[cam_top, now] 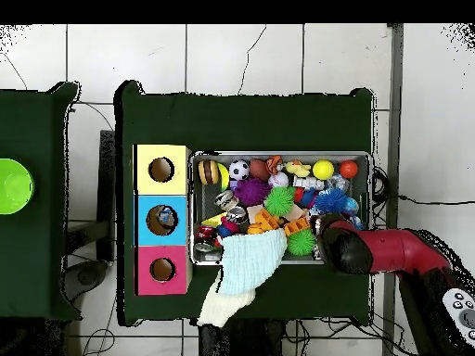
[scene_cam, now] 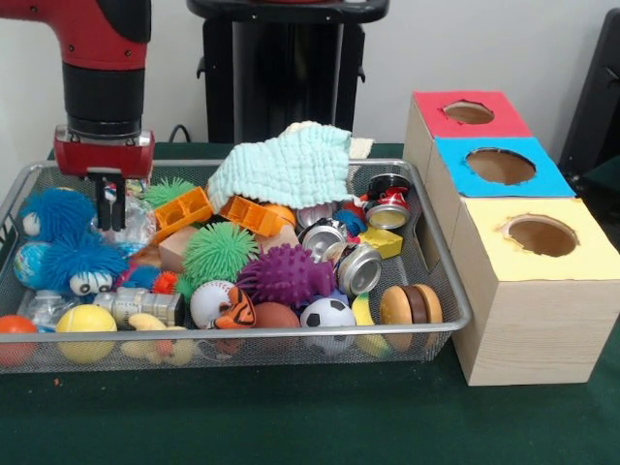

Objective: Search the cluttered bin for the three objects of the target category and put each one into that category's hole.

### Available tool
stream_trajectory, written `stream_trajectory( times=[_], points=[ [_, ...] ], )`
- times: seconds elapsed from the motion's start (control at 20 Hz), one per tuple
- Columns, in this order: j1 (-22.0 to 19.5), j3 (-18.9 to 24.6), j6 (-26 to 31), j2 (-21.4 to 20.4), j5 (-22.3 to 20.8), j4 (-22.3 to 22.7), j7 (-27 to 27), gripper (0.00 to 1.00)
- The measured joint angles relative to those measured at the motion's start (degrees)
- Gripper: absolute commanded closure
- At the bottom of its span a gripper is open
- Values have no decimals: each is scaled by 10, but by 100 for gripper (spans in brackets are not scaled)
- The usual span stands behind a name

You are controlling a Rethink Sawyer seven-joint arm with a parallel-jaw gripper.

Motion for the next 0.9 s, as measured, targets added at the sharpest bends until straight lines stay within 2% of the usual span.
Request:
stream_trajectory(
  times=[0.6, 0.8, 0.9],
  points=[
    [0, 12, 2, 5, 6, 5, 0, 100],
    [0, 14, 20, -26, 28, 34, 0, 100],
    [-1, 23, 58, -68, 60, 62, 0, 100]
  ],
)
